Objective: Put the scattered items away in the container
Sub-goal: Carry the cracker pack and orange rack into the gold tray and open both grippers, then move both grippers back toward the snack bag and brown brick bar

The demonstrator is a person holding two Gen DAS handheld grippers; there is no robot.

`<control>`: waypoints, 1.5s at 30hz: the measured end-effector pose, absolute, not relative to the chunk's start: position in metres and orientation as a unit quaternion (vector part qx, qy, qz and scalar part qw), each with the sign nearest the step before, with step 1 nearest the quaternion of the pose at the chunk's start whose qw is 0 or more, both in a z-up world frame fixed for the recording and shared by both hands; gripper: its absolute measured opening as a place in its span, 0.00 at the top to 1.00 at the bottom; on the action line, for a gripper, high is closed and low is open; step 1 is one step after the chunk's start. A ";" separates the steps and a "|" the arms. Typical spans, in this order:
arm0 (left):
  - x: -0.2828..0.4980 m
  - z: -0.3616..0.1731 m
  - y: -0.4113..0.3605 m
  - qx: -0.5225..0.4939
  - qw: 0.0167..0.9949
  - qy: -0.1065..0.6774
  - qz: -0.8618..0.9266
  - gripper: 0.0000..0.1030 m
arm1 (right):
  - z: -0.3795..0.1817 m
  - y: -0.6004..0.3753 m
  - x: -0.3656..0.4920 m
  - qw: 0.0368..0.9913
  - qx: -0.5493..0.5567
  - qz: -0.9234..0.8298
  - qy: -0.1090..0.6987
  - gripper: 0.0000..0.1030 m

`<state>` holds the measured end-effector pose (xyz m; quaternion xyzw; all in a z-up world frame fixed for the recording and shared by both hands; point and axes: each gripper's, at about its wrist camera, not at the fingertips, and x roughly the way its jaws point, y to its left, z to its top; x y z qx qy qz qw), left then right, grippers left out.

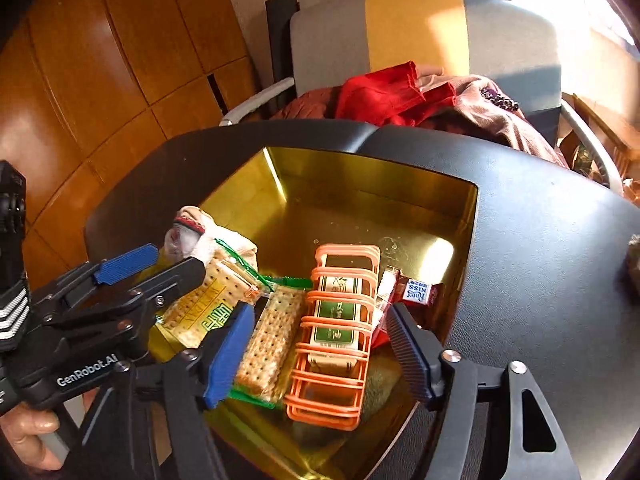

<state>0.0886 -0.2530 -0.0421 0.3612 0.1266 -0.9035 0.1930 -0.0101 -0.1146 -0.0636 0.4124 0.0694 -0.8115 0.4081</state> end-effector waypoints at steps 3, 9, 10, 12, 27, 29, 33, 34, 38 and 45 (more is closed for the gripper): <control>0.092 -0.037 -0.246 0.364 0.195 0.124 -0.903 0.17 | -0.058 -0.100 -0.004 0.405 0.404 -0.818 0.051 0.23; 0.090 -0.031 -0.226 0.376 0.186 0.113 -0.901 0.17 | -0.052 -0.053 0.003 0.382 0.398 -0.834 0.007 0.10; 0.089 -0.030 -0.221 0.377 0.183 0.108 -0.902 0.17 | -0.053 -0.044 0.004 0.374 0.397 -0.838 0.002 0.08; 0.087 -0.028 -0.211 0.380 0.173 0.099 -0.903 0.17 | -0.054 -0.026 0.005 0.358 0.397 -0.845 -0.009 0.06; 0.038 -0.019 -0.109 0.416 0.017 0.056 -0.908 0.17 | -0.076 0.122 -0.012 0.200 0.407 -0.887 -0.089 0.00; 0.026 -0.021 -0.094 0.425 -0.005 0.052 -0.904 0.17 | -0.080 0.141 -0.015 0.179 0.409 -0.889 -0.096 0.00; 0.002 -0.024 -0.065 0.441 -0.042 0.049 -0.895 0.17 | -0.091 0.172 -0.019 0.146 0.416 -0.891 -0.111 0.00; -0.004 -0.024 -0.058 0.445 -0.050 0.050 -0.893 0.17 | -0.094 0.181 -0.021 0.138 0.418 -0.890 -0.115 0.00; -0.035 -0.021 -0.035 0.454 -0.078 0.062 -0.885 0.17 | -0.103 0.206 -0.024 0.113 0.424 -0.890 -0.126 0.00; -0.098 -0.017 0.004 0.469 -0.108 0.057 -0.875 0.17 | -0.109 0.243 -0.038 0.082 0.425 -0.892 -0.127 0.00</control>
